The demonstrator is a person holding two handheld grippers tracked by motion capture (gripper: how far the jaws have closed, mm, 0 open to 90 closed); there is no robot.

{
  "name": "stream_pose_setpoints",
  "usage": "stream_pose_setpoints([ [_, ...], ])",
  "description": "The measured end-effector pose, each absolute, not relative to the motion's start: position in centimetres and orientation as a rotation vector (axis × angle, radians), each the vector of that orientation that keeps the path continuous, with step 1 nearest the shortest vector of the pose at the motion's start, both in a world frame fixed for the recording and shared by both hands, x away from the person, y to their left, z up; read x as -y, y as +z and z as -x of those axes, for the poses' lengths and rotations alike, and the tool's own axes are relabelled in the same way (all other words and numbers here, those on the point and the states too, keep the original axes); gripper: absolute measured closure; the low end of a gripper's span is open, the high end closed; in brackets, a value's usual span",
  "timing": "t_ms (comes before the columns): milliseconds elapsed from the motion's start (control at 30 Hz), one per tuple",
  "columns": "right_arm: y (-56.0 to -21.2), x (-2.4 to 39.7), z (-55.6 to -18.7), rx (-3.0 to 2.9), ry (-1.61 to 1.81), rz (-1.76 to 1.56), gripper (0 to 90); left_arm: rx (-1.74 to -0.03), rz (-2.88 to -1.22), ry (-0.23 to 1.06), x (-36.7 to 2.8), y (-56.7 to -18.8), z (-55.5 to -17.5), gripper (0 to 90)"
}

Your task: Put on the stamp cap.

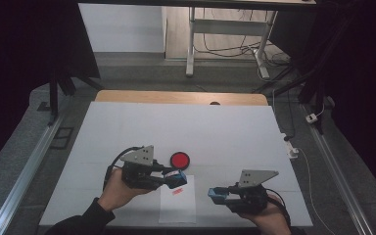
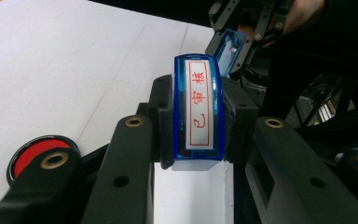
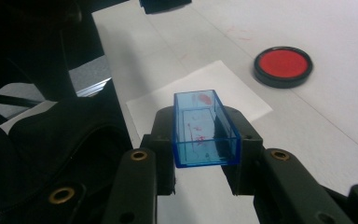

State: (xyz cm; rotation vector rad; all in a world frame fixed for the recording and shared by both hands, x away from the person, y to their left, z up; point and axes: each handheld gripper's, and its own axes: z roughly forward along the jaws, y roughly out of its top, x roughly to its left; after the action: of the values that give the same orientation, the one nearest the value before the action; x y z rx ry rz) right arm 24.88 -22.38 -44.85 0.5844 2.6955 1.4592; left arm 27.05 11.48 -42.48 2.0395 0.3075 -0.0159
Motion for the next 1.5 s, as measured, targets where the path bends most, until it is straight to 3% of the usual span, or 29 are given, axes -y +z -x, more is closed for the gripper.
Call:
stream_pose_setpoints([
  [1500,-46.4,14.5,-27.4,-2.819,1.621,-0.194,68.7,-0.061,-2.060,-0.016,-10.4,-42.7,-26.5,70.0],
])
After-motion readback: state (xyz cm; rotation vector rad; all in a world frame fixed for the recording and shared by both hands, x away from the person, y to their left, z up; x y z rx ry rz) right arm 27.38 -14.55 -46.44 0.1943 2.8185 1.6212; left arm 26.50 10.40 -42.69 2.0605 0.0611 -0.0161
